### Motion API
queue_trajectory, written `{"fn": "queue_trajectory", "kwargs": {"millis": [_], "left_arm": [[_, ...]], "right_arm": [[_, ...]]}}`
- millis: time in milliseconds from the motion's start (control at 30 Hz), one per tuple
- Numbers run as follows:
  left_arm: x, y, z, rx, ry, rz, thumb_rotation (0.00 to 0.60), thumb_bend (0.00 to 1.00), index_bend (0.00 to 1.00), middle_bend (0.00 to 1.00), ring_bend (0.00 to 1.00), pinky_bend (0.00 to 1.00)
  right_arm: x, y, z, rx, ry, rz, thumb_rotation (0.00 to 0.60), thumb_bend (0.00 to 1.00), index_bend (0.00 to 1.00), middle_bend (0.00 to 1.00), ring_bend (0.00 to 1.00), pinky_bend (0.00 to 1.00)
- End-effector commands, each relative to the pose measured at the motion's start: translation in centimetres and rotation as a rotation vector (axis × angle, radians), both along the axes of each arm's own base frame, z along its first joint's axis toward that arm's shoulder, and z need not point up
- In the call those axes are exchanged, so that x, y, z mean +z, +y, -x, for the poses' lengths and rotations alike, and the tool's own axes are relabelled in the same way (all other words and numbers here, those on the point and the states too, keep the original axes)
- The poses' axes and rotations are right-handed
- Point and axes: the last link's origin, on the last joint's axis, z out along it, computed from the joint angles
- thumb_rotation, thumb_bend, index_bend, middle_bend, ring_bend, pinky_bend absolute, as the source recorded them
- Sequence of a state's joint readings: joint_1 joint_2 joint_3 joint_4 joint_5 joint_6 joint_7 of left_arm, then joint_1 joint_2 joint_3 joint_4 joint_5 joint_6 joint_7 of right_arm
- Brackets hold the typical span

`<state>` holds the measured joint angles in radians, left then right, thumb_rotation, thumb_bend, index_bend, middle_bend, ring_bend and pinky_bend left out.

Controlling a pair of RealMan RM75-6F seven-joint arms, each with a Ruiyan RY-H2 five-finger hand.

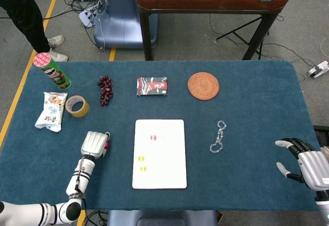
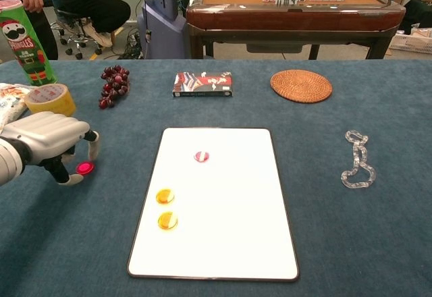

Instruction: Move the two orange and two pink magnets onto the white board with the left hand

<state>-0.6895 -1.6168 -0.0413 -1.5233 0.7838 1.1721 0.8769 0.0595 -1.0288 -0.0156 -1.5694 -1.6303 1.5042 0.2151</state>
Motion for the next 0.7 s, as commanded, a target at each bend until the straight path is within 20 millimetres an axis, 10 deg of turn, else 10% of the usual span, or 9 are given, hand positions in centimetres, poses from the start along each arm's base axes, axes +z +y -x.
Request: {"fn": "queue_trajectory", "kwargs": {"millis": [33, 700], "left_arm": [[-0.01, 0.06, 0.07, 0.003, 0.001, -0.001, 0.600, 0.31, 0.51, 1.00, 1.00, 1.00], [-0.27, 0.13, 0.08, 0.011, -0.011, -0.001, 0.600, 0.31, 0.52, 1.00, 1.00, 1.00]], "right_arm": [[0.02, 0.00, 0.00, 0.000, 0.000, 0.001, 0.600, 0.26, 0.29, 0.29, 0.23, 0.33], [-0.01, 0.00, 0.02, -0.001, 0.002, 0.000, 0.600, 0.26, 0.29, 0.29, 0.23, 0.33]]}}
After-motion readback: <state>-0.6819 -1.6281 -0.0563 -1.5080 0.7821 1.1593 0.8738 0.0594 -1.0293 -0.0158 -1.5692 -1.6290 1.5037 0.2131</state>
